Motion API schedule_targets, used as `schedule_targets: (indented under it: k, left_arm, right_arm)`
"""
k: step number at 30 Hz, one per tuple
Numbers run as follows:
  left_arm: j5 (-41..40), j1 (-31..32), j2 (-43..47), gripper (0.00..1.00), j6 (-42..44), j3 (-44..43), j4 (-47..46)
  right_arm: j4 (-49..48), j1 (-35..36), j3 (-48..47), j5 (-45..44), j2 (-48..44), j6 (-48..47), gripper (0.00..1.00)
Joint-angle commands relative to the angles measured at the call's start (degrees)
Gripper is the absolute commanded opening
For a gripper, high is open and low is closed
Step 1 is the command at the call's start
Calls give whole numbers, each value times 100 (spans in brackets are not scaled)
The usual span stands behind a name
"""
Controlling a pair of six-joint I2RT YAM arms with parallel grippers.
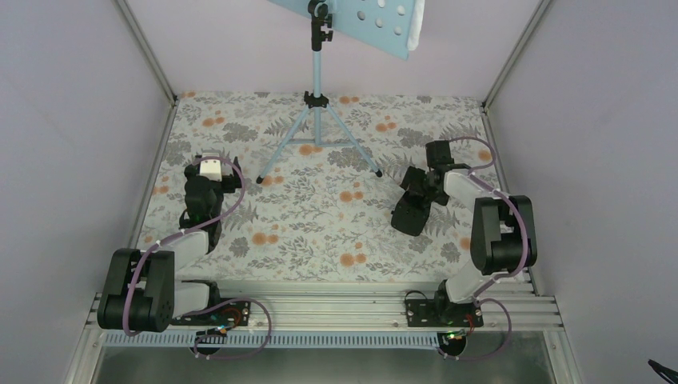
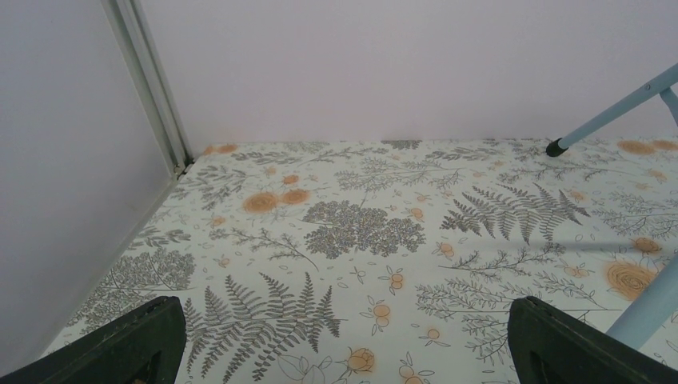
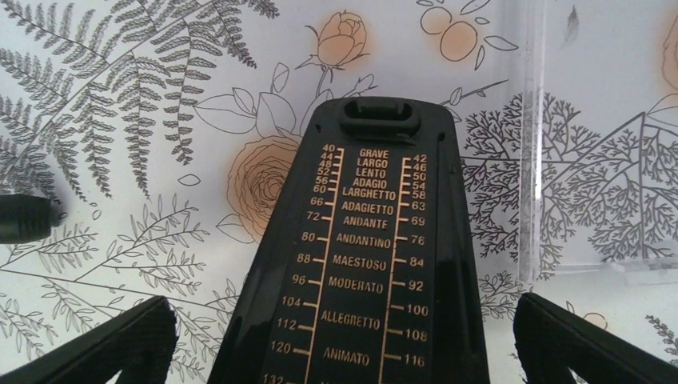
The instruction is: Pack up the instrument practice props
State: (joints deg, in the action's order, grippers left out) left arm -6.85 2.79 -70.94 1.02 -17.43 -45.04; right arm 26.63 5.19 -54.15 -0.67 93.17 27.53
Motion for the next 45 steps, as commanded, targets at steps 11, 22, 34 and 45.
schedule_targets:
  k: [11,22,34,45]
  left_arm:
    - [37,49,-78,100,47,-180,-27]
    - [12,79,-145,100,82,-231,15]
    - [-18,112,-178,100,105,-251,29]
    - [-96,168,-196,100,146,-239,21]
  right_arm:
    - [-29,125,-109,246,666,-276,99]
    - [-534,129,26,666,260,-226,69]
    - [-1511,486,454,409,-1178,-732,42]
    - [-3616,1987,2345,-924,-3409,-1054,43]
